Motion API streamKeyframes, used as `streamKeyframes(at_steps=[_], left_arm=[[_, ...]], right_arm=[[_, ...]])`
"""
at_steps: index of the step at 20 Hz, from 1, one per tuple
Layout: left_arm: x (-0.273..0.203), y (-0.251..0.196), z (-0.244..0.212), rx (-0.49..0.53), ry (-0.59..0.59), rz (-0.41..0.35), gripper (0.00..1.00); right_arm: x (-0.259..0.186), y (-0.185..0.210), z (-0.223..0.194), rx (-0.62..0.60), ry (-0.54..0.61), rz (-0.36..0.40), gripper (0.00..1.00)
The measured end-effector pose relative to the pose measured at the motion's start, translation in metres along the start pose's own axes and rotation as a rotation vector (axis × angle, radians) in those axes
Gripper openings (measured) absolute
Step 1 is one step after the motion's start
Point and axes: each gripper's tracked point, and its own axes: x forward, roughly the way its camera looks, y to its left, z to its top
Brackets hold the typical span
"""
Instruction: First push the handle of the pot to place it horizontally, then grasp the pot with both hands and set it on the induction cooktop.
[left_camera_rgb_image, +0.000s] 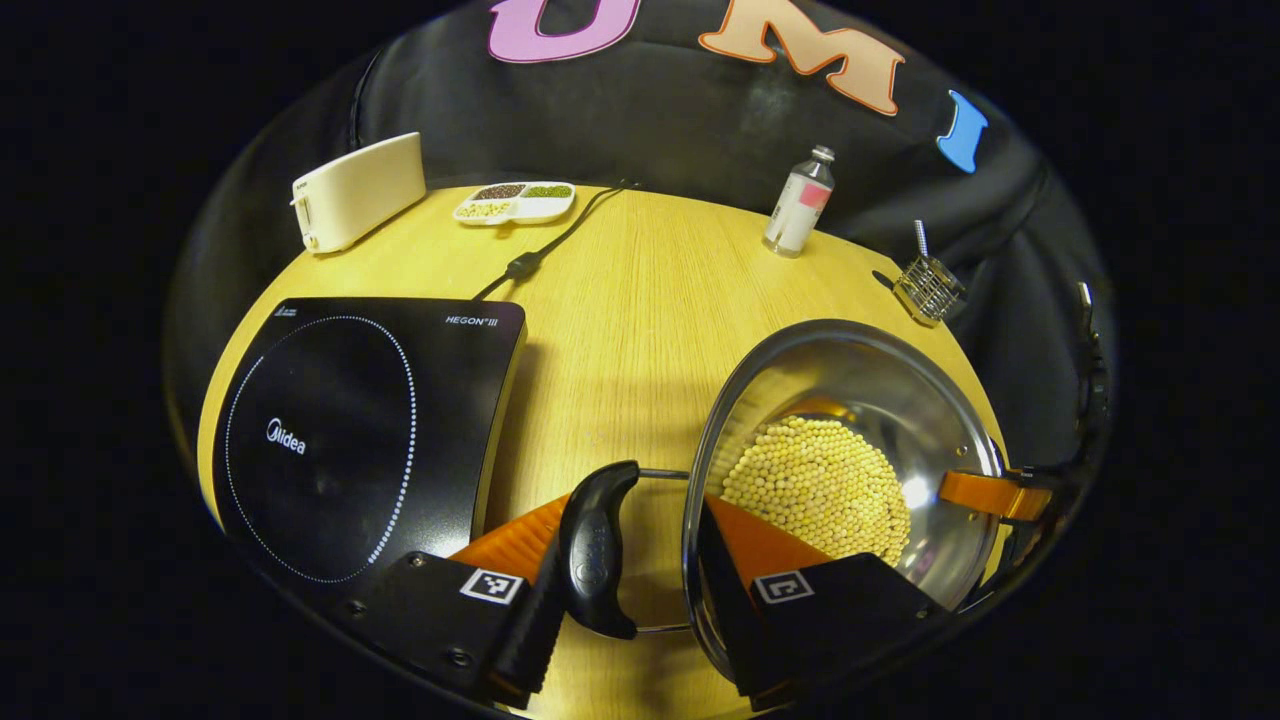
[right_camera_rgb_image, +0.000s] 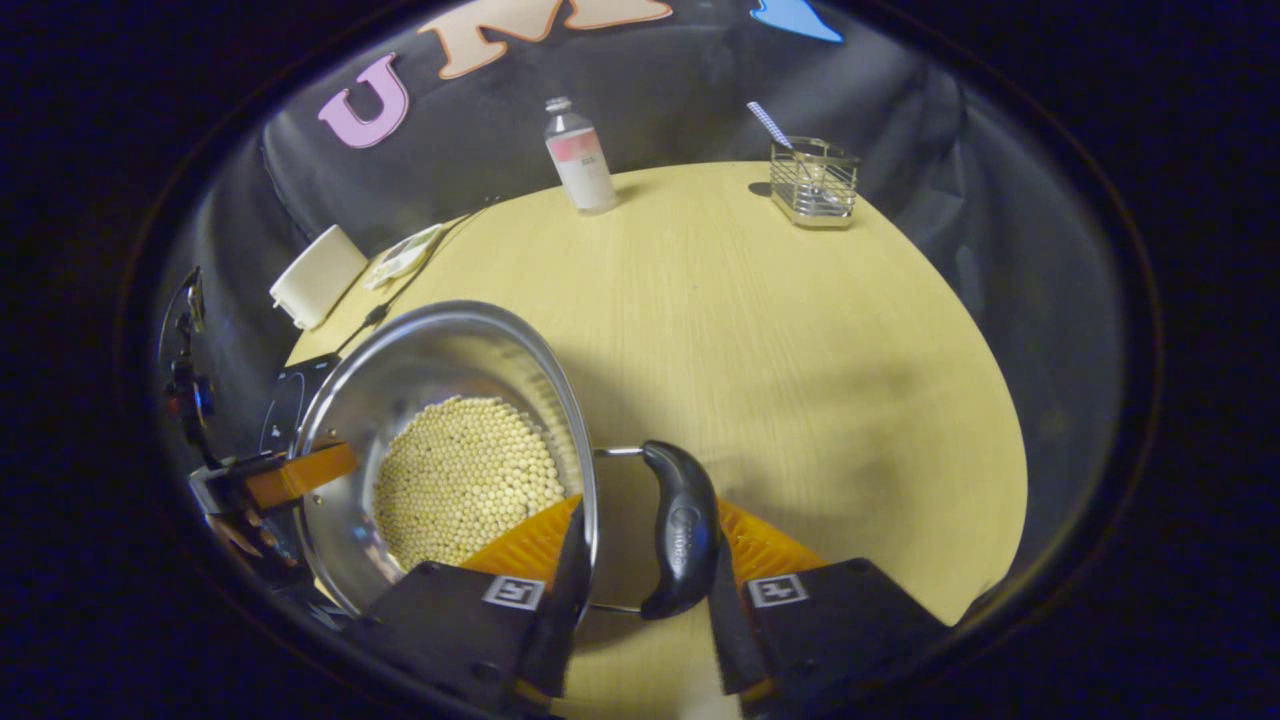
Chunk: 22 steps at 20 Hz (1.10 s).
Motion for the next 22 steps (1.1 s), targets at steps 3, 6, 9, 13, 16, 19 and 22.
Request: streamKeyframes(at_steps=[3, 6, 9, 13, 16, 19, 22], left_arm=[[-0.002, -0.001, 0.000, -0.010, 0.000, -0.004, 0.67], [-0.006, -0.002, -0.002, -0.016, 0.003, -0.006, 0.65], [-0.013, -0.005, 0.007, -0.007, -0.022, -0.007, 0.66], [-0.030, -0.013, 0.017, -0.009, -0.032, -0.002, 0.64], [-0.047, -0.013, 0.022, -0.017, -0.043, 0.009, 0.64], [-0.062, -0.006, 0.027, -0.033, -0.051, 0.014, 0.64], [-0.073, 0.007, 0.030, -0.052, -0.053, 0.010, 0.64]], right_arm=[[0.005, 0.000, -0.001, -0.004, -0.010, -0.001, 0.53], [0.003, 0.001, 0.000, -0.005, -0.009, 0.006, 0.48], [-0.002, 0.000, 0.006, 0.005, -0.034, 0.011, 0.48], [-0.019, -0.001, 0.015, 0.002, -0.050, 0.018, 0.53], [-0.036, 0.004, 0.020, -0.004, -0.050, 0.026, 0.53], [-0.049, 0.015, 0.025, -0.022, -0.059, 0.033, 0.53], [-0.055, 0.031, 0.029, -0.035, -0.076, 0.030, 0.53]])
